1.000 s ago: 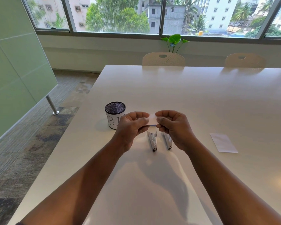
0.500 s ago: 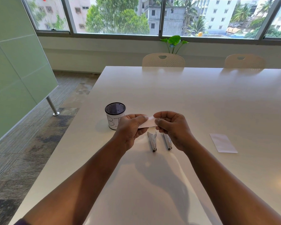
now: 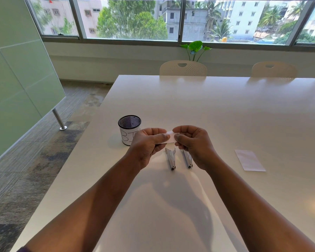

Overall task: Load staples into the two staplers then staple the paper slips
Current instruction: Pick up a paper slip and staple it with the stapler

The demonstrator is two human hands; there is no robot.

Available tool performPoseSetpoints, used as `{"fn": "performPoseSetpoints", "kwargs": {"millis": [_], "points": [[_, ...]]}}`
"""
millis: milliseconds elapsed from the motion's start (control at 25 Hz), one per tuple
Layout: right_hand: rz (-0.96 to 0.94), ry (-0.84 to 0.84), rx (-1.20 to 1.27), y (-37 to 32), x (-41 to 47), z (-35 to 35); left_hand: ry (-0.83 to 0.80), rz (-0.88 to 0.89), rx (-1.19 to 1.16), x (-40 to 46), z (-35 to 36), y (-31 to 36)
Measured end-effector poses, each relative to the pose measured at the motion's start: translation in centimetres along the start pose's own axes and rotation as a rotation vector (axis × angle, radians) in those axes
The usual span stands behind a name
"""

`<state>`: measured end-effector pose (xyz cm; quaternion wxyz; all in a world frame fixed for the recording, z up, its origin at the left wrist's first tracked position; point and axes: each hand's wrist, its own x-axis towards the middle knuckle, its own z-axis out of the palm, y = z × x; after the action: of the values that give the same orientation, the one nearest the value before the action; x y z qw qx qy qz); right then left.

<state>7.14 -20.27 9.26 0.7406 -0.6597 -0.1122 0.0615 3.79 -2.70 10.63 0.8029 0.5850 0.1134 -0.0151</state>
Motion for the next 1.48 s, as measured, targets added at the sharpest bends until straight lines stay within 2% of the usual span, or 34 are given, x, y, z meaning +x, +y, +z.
{"fn": "performPoseSetpoints", "kwargs": {"millis": [200,520,880,1240,1480], "points": [[0.0,-0.008,-0.003,0.1,-0.2,0.2,0.078,-0.011,-0.054,0.3,0.1,-0.2],[0.02,0.035,-0.011,0.3,-0.6,0.2,-0.006,-0.018,-0.023,-0.1,-0.2,-0.6],[0.012,-0.002,-0.018,0.2,-0.9,0.4,0.127,-0.041,-0.063,-0.3,0.3,-0.4],[0.032,0.03,0.011,0.1,-0.8,0.2,0.016,-0.022,-0.018,-0.9,-0.1,-0.2],[0.024,-0.004,0.013,0.1,-0.9,0.3,0.091,-0.019,-0.023,-0.7,0.0,-0.2]]}}
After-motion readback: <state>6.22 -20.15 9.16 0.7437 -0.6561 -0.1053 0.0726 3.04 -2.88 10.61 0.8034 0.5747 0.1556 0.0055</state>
